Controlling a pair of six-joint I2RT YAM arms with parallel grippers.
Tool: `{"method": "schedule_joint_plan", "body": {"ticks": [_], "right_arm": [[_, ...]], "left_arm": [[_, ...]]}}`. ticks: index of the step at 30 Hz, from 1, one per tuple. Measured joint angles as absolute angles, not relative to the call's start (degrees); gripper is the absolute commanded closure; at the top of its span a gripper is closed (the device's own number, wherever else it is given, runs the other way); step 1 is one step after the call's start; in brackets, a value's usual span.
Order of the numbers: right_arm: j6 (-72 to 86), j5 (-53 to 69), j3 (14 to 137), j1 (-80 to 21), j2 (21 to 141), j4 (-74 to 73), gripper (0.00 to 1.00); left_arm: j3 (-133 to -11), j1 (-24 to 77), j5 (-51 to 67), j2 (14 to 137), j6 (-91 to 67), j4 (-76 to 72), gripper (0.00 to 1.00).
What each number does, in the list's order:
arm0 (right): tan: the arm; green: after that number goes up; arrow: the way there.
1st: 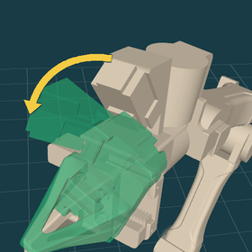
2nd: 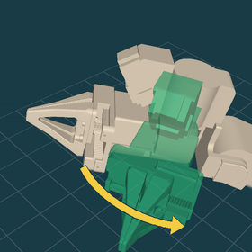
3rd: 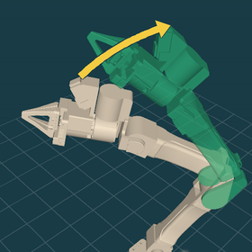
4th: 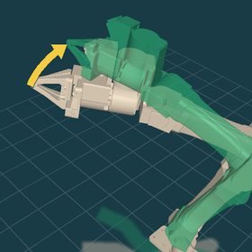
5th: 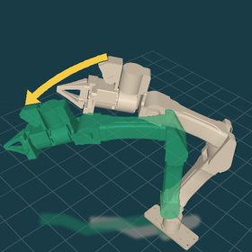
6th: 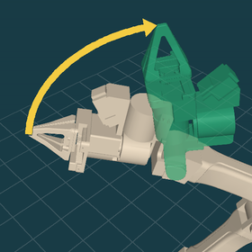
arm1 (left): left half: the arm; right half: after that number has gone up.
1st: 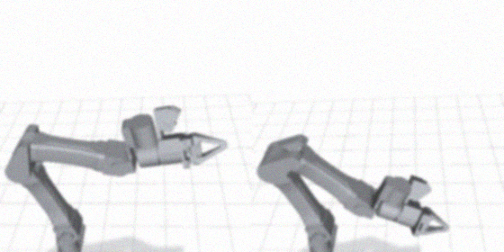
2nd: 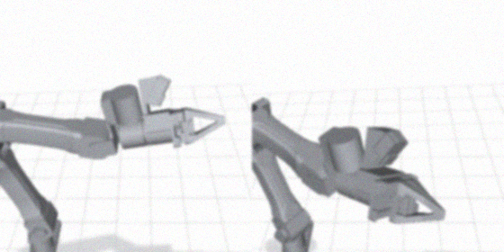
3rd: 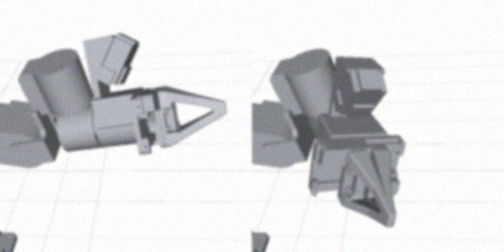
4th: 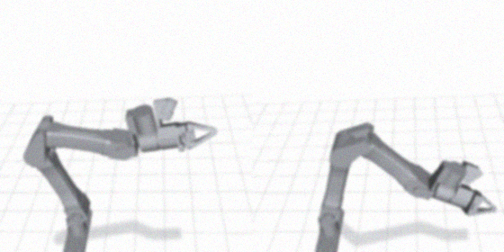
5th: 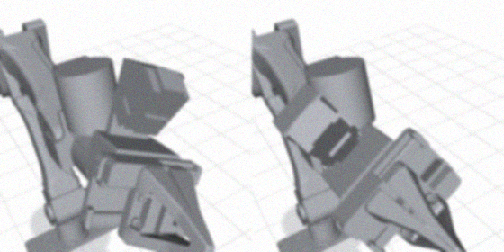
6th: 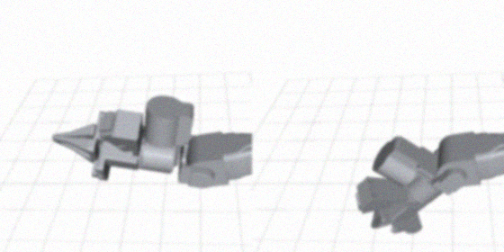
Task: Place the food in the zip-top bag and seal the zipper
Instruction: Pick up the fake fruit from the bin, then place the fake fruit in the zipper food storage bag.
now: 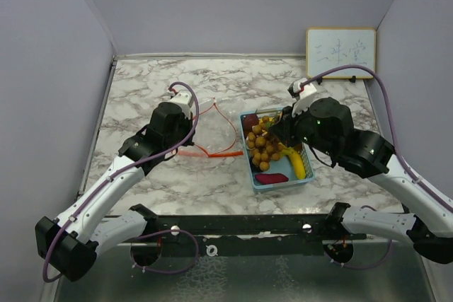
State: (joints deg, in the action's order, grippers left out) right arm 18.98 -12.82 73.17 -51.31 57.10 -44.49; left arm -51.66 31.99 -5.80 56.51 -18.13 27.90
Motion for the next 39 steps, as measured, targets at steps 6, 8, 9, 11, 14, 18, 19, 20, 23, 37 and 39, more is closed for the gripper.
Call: {"method": "schedule_joint_plan", "body": {"ticks": [6, 8, 9, 11, 14, 18, 19, 20, 23, 37, 39], "right_arm": [[17.12, -2.39, 69.47, -51.31, 56.82, -35.0, 0.98], [16.58, 1.13, 68.2, -51.31, 57.32, -30.0, 0.98], [16.4, 2.61, 67.64, -51.31, 57.74, -27.51, 0.98], [16.12, 5.61, 66.65, -51.31, 59.37, -22.35, 0.98], [15.68, 10.17, 66.13, -51.31, 63.92, -14.81, 0.98], [15.29, 12.23, 65.87, -51.31, 69.28, -8.54, 0.98], [15.09, 12.14, 65.76, -51.31, 70.61, -7.25, 0.98], [14.81, 11.92, 65.71, -51.31, 71.5, -6.31, 0.98], [13.96, 10.83, 65.71, -51.31, 73.63, -4.84, 0.98], [11.0, 10.2, 65.39, -51.29, 77.38, -4.29, 0.98], [10.61, 10.37, 65.39, -51.29, 78.28, -4.58, 0.98]], "left_arm": [[-51.59, 31.99, -5.43, 56.49, -18.2, 27.86, 1.0], [-51.59, 31.99, -5.28, 56.49, -18.26, 27.86, 1.0], [-51.59, 31.99, -5.19, 56.49, -18.28, 27.83, 1.0], [-51.59, 31.99, -4.97, 56.47, -18.31, 27.86, 1.0], [-51.33, 31.99, -4.6, 56.36, -18.33, 27.73, 1.0], [-51.07, 31.99, -3.86, 55.83, -18.33, 27.79, 1.0], [-51.07, 31.99, -3.6, 55.59, -18.35, 27.86, 1.0], [-51.07, 31.99, -3.22, 55.18, -18.39, 27.92, 1.0], [-51.07, 31.99, -2.59, 53.65, -18.52, 28.21, 1.0], [-50.39, 31.88, -2.52, 51.29, -18.74, 28.8, 1.0], [-50.19, 31.88, -2.55, 51.29, -18.74, 28.77, 1.0]]}}
